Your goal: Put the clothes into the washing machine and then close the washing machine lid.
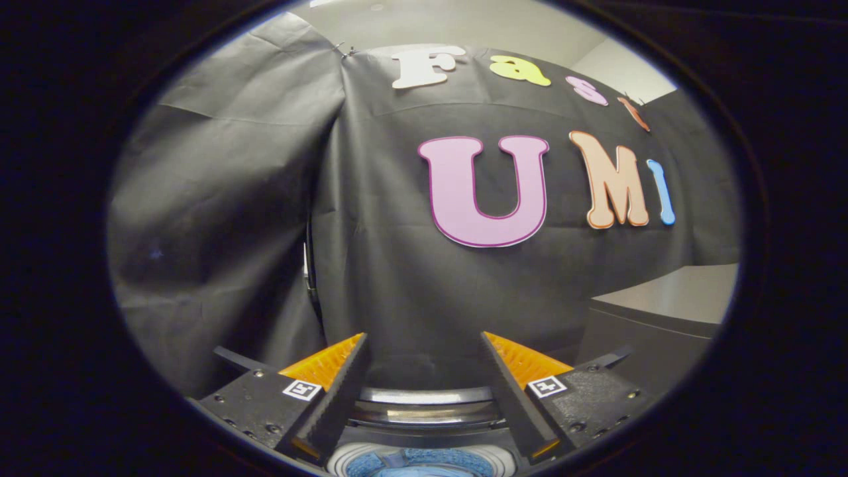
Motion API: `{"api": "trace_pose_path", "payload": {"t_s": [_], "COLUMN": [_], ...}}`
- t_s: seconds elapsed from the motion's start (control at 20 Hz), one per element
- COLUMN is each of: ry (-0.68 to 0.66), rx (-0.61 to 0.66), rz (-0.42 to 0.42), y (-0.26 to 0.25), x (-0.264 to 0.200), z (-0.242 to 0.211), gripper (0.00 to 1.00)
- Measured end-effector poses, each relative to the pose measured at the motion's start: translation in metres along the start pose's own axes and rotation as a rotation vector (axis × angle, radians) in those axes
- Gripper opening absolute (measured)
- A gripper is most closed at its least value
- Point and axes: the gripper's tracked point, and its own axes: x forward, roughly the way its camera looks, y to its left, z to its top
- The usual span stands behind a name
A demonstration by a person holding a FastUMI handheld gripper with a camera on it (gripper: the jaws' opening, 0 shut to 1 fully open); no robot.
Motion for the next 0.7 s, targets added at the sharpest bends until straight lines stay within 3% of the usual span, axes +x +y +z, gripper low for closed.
{"api": "trace_pose_path", "payload": {"t_s": [0.25,0.7], "ry": [0.002,0.154], "rx": [0.008,0.041], "rz": [0.014,-0.036], "y": [0.000,-0.013], "x": [-0.005,-0.036], "z": [-0.001,-0.056], "gripper": [0.97,0.97]}}
